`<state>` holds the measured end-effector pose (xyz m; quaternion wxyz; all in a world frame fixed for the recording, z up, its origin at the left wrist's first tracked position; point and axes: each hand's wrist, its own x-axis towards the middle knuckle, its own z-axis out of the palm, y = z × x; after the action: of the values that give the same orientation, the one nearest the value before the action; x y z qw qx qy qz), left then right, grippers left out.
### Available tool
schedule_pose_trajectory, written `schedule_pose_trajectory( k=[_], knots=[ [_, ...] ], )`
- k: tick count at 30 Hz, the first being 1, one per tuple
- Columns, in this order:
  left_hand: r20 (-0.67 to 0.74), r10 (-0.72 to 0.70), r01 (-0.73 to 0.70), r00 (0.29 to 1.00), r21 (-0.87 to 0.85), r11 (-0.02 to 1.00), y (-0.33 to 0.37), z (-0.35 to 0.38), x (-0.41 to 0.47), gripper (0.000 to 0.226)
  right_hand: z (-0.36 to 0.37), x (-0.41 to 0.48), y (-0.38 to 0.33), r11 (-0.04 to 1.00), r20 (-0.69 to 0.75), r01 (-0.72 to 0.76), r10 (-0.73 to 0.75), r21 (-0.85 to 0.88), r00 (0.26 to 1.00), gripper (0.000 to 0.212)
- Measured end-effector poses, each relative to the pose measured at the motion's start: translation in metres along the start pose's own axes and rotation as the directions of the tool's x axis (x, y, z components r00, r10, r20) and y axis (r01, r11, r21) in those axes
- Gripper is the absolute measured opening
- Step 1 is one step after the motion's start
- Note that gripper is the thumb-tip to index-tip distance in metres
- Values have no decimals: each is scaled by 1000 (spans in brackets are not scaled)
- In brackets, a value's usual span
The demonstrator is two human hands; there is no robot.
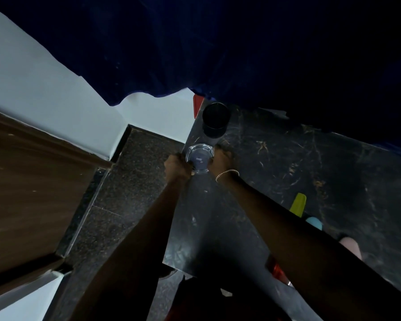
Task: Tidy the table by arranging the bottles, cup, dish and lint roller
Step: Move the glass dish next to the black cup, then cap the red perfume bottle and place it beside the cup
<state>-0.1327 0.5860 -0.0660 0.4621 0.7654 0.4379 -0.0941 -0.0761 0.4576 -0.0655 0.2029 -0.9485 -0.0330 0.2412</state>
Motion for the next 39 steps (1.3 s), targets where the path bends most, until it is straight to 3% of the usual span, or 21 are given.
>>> schedule_pose_trajectory(
  k=[5,8,11,15,20,23,27,31,36,39],
  knots=[
    [49,6,-7,999,26,1000,0,-4,-8,39,-6,-1,5,996,65,19,-25,84,998,38],
    [-9,35,-34,999,99,995,-6,-11,-28,49,-16,-16,16,969,68,56,-75,240,995,58],
    [-72,151,-140,986,141,980,-19,-17,-58,55,-23,-49,43,973,30,92,-101,210,994,74],
    [29,318,-319,948,140,937,-48,-12,-109,41,-28,-118,99,944,-128,151,-118,293,985,66],
    [225,207,-223,952,46,974,-76,24,-177,31,-33,-205,168,967,-254,194,-149,163,956,44],
    [341,172,-234,924,147,961,-86,56,-213,34,-32,-247,203,976,-203,57,-13,209,979,36],
    [472,164,-298,866,225,928,-91,94,-251,40,-26,-279,243,938,-243,-76,165,338,956,26],
    [518,129,-271,846,209,939,-83,120,-270,45,-30,-291,272,887,-197,-217,317,408,928,21],
    [536,43,-187,843,218,958,-61,146,-281,40,-30,-289,294,854,-35,-304,350,422,936,26],
    [522,55,-235,851,284,930,-51,158,-288,28,-29,-284,300,774,57,-368,397,516,916,32]
  ],
)
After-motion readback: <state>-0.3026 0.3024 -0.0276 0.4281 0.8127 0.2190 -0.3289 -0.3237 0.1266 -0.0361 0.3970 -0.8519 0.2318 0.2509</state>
